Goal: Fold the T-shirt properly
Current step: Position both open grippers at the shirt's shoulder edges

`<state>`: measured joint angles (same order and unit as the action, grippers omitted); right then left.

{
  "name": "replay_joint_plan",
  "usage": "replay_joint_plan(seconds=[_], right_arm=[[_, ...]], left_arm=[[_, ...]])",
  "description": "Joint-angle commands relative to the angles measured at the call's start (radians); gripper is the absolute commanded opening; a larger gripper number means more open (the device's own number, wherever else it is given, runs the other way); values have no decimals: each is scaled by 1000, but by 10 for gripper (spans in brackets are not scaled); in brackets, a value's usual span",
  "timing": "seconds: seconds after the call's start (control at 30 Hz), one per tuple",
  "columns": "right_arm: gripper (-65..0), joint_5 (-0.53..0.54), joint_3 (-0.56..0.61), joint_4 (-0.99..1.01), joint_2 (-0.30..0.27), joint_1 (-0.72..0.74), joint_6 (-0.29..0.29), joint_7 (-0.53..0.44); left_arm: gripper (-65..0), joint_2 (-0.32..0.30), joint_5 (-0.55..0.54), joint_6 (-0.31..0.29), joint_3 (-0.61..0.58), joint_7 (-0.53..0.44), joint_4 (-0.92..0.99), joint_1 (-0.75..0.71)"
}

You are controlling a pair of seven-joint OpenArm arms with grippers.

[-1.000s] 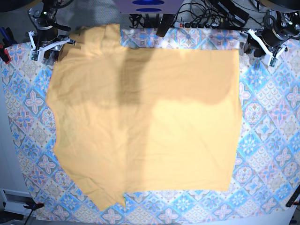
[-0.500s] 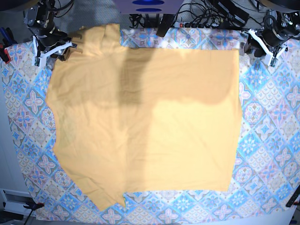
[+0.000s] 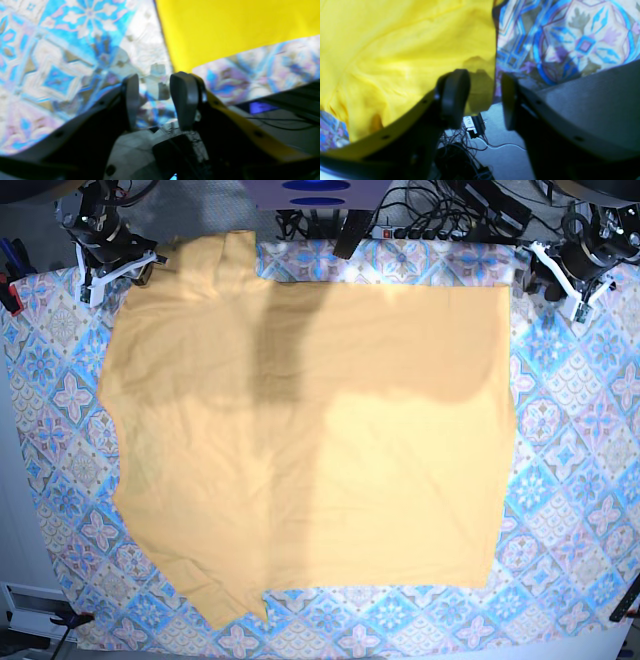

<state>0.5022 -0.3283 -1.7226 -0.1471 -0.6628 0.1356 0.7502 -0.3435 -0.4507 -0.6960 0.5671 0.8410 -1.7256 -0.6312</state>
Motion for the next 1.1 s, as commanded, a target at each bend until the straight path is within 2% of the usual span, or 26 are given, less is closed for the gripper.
replay_joint_plan(seconds=[0.0, 0.17, 0.3, 0.37, 0.73, 0.87, 1.07], right_arm=[[-358, 2, -4, 2, -9, -1, 5, -13], [-281, 2, -4, 45, -9, 10, 9, -13], [-275, 2, -4, 51, -9, 27, 92, -8], [-275, 2, -4, 68, -7, 28, 109, -8], [-276, 2, -2, 151, -7, 67, 114, 4], [-276, 2, 28, 140, -7, 67, 114, 38], [-276, -1, 70, 135, -7, 67, 114, 32]], left_arm=[[-398, -10, 3, -2, 9, -19, -15, -2], [-398, -10, 33, -2, 9, -19, -15, 0], [-398, -10, 31, -2, 9, -19, -15, 0], [-398, -10, 31, -2, 9, -19, -15, 0], [-398, -13, 31, -2, 9, -19, -15, 3], [-398, -15, 31, -2, 8, -19, -15, 4], [-398, -15, 34, -2, 4, -19, -15, 37]])
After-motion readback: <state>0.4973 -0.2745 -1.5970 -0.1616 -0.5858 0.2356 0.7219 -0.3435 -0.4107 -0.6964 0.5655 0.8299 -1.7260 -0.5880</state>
